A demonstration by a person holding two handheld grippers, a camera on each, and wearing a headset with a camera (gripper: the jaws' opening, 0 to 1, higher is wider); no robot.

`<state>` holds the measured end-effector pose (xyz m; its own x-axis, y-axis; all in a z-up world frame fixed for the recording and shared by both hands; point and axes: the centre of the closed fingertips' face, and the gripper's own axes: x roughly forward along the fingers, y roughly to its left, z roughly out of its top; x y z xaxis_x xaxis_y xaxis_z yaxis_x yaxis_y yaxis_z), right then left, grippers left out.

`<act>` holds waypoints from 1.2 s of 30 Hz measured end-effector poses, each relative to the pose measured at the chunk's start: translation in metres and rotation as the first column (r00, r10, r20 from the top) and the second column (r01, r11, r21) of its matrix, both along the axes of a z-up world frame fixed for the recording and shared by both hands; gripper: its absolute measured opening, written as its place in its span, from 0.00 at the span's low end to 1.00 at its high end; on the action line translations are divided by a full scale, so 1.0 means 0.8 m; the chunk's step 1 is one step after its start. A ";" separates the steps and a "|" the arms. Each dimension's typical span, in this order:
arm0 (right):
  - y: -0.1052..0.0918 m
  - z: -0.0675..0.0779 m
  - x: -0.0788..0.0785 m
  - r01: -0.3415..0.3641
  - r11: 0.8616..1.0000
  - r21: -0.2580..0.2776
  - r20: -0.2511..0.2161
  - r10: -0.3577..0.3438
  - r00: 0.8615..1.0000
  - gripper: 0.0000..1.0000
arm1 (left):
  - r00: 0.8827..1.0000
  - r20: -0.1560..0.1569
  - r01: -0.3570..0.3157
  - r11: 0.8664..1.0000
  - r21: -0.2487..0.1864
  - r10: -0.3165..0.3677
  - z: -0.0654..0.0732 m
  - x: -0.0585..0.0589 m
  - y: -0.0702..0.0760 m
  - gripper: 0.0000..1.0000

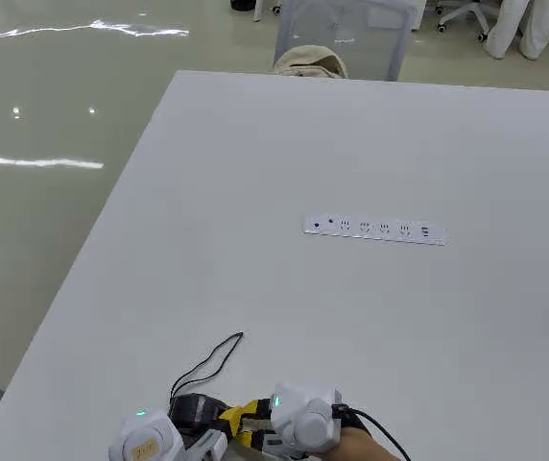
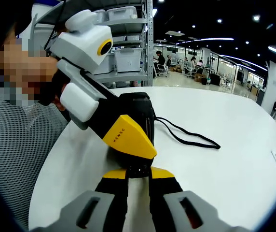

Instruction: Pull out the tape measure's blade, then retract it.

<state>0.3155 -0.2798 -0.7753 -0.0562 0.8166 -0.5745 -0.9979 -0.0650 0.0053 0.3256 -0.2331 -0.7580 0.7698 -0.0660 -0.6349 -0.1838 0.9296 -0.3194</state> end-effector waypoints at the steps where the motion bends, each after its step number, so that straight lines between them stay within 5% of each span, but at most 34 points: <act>1: 0.000 0.001 0.000 0.000 1.000 0.002 -0.001 0.000 1.000 0.14 | 1.000 -0.001 -0.002 1.000 -0.003 0.002 -0.001 0.000 0.001 0.66; 23: -0.007 0.008 0.001 0.055 0.998 -0.007 -0.035 -0.055 0.998 0.27 | 0.996 -0.044 0.076 0.997 0.020 -0.075 -0.007 -0.008 -0.006 0.67; 36: -0.016 0.016 0.000 0.082 0.997 -0.011 -0.041 -0.083 0.996 0.35 | 0.985 -0.040 0.168 0.984 0.053 -0.166 0.001 -0.013 -0.013 0.73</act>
<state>0.3156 -0.2929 -0.7628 -0.0129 0.8138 -0.5810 -0.9987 0.0179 0.0472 0.3149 -0.2432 -0.7575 0.7280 -0.1551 -0.6677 -0.0346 0.9645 -0.2618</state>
